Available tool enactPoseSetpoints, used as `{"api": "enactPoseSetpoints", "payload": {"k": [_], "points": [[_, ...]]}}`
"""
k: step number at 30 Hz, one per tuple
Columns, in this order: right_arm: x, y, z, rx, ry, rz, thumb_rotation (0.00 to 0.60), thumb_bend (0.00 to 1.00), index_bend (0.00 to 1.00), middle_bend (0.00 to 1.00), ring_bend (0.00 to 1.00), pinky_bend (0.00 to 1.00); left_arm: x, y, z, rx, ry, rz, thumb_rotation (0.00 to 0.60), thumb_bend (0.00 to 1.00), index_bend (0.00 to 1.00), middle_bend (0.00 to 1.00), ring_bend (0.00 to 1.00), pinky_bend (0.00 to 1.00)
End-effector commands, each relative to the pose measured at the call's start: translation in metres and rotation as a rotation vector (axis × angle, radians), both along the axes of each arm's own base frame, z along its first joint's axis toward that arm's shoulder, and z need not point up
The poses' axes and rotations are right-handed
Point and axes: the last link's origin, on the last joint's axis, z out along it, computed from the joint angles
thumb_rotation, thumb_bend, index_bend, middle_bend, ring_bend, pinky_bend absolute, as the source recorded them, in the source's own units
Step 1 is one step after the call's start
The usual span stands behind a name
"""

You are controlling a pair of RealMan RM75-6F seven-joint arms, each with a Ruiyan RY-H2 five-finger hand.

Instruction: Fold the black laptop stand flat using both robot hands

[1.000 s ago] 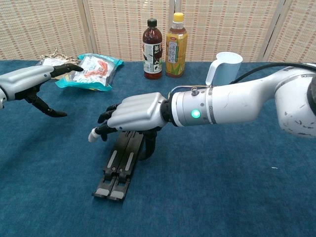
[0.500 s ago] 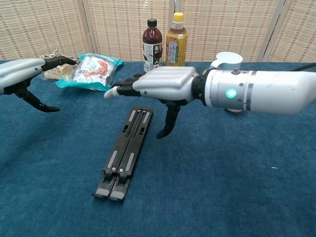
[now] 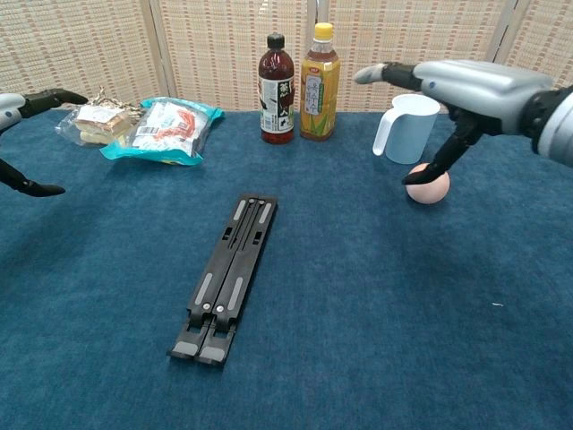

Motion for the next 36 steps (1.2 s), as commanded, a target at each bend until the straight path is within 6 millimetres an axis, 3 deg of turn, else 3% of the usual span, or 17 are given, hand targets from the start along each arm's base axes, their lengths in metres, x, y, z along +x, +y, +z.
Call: {"api": "enactPoseSetpoints", "payload": {"k": [1, 11, 23, 36], "points": [[-0.017, 0.011, 0.016, -0.057, 0.013, -0.06, 0.6, 0.05, 0.0, 0.0, 0.0, 0.0, -0.007, -0.01, 0.013, 0.04, 0.009, 0.028, 0.6, 0.13, 0.01, 0.0, 0.0, 0.01], [-0.058, 0.061, 0.05, -0.159, 0.075, -0.208, 0.6, 0.05, 0.0, 0.0, 0.0, 0.0, -0.017, -0.045, 0.042, 0.113, 0.038, 0.068, 0.6, 0.13, 0.02, 0.0, 0.0, 0.01], [-0.097, 0.123, 0.082, -0.267, 0.065, -0.41, 0.6, 0.05, 0.0, 0.0, 0.0, 0.0, -0.02, -0.093, 0.063, 0.167, 0.059, 0.129, 0.6, 0.13, 0.03, 0.0, 0.0, 0.01], [-0.096, 0.148, 0.093, -0.337, 0.039, -0.429, 0.6, 0.05, 0.0, 0.0, 0.0, 0.0, -0.016, -0.128, 0.067, 0.187, 0.063, 0.163, 0.6, 0.13, 0.03, 0.0, 0.0, 0.01]]}}
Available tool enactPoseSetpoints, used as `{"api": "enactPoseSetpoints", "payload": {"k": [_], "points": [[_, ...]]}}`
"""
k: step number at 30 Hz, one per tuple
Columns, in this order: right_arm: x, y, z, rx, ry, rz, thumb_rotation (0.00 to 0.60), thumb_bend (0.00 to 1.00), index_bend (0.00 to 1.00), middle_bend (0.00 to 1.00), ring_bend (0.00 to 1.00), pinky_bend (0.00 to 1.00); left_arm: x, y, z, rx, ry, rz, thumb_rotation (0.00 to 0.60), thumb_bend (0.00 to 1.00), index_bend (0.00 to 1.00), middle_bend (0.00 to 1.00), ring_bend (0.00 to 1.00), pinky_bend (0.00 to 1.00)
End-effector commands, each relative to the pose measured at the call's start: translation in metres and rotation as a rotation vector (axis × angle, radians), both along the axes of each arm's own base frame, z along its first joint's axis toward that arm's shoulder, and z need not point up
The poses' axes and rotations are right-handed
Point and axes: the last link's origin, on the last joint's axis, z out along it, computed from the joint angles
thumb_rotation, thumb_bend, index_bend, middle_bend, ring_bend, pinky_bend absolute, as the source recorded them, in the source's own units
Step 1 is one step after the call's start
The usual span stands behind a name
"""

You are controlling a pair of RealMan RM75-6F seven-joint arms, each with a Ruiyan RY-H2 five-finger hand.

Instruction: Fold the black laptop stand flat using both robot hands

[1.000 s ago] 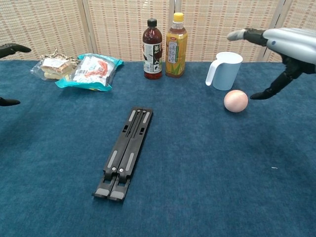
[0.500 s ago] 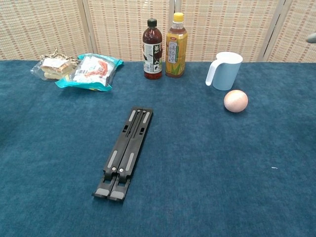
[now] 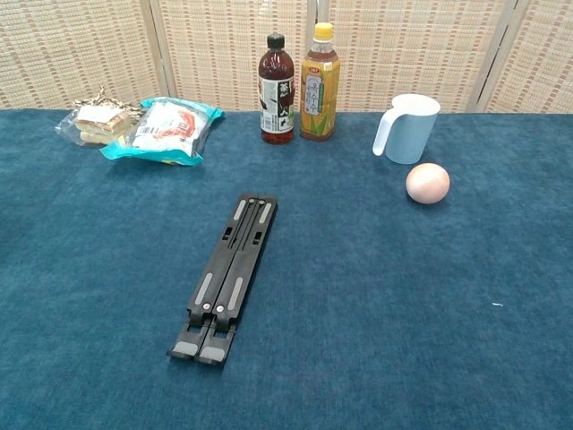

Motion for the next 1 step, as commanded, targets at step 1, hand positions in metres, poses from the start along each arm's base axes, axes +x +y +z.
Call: {"api": "enactPoseSetpoints", "payload": {"k": [1], "points": [[0.0003, 0.0024, -0.0008, -0.008, -0.008, -0.001, 0.6, 0.05, 0.0, 0.0, 0.0, 0.0, -0.0003, -0.003, 0.0, -0.003, 0.0, 0.005, 0.6, 0.13, 0.03, 0.0, 0.0, 0.01]]}}
